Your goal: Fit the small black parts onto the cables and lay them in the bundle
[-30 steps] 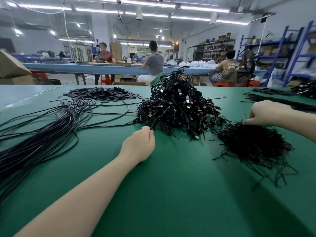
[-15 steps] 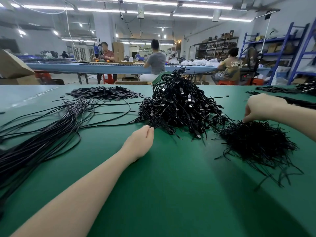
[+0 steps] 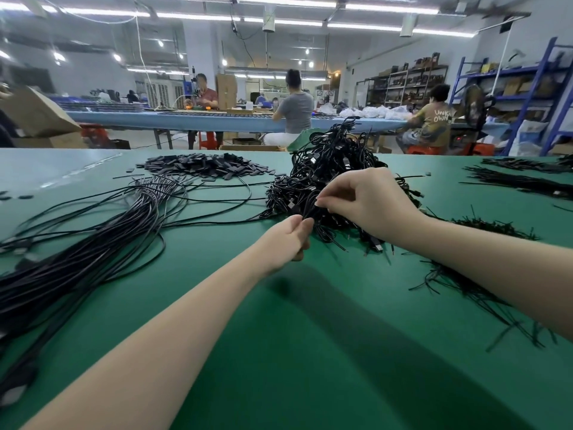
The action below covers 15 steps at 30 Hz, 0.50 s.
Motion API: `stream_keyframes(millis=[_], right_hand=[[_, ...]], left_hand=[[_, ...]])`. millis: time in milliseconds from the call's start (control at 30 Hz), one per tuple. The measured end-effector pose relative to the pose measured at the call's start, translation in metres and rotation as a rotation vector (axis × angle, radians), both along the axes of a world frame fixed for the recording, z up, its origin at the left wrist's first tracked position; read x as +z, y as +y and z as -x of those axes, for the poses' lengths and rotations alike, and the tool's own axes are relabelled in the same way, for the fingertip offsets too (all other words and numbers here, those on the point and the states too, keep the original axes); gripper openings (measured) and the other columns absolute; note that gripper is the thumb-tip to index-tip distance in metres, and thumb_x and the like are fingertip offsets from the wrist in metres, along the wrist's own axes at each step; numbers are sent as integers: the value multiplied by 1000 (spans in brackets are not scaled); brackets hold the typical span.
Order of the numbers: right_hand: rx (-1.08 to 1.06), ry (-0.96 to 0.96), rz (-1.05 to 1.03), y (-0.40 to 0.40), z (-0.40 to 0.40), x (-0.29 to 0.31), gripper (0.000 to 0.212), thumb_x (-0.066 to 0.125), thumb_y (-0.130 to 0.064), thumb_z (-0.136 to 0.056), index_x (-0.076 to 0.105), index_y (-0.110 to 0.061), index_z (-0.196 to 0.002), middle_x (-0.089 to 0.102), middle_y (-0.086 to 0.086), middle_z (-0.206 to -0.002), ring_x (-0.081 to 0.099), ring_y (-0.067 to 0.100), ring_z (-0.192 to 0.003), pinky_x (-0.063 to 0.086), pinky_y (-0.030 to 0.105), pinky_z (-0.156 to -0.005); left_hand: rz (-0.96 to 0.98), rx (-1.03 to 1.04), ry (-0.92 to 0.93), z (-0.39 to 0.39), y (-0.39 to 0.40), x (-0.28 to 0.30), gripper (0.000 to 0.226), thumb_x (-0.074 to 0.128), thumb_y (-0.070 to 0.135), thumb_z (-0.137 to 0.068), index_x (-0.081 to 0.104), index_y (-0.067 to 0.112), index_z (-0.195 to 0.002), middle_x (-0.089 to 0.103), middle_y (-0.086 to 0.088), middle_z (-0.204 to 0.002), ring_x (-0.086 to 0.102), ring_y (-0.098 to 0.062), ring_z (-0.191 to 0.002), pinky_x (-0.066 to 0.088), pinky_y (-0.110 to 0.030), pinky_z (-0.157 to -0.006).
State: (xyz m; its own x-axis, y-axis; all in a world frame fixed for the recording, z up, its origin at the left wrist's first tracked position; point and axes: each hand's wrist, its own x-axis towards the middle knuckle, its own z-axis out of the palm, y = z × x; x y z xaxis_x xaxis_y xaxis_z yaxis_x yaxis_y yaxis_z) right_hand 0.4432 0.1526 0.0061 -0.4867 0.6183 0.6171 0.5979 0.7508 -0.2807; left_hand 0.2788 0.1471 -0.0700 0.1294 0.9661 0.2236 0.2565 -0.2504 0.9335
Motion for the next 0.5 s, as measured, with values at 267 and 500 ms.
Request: stream_keyframes(millis=[267,500], right_hand=[[-16,-47,-5,3,6,0,6,73,-26,-83,77,-22,-86,59,-26,-65,57,-14,-67,37,0,-63],[21,-3,106,2,15,-3,3,73,-24,-82,75,-24,-80,67,-16,-62,62,-6,-62,44,5,-62]], left_hand=[[3,33,160,-4,-5,0,33,41,27,-102,31,16,-73,38,-3,-68,32,-18,-57,31,-31,-61],[-121,130,425,-6,-8,2,31,42,30,-102,36,9,-80,44,-15,-77,37,-21,-67,32,-32,-62]])
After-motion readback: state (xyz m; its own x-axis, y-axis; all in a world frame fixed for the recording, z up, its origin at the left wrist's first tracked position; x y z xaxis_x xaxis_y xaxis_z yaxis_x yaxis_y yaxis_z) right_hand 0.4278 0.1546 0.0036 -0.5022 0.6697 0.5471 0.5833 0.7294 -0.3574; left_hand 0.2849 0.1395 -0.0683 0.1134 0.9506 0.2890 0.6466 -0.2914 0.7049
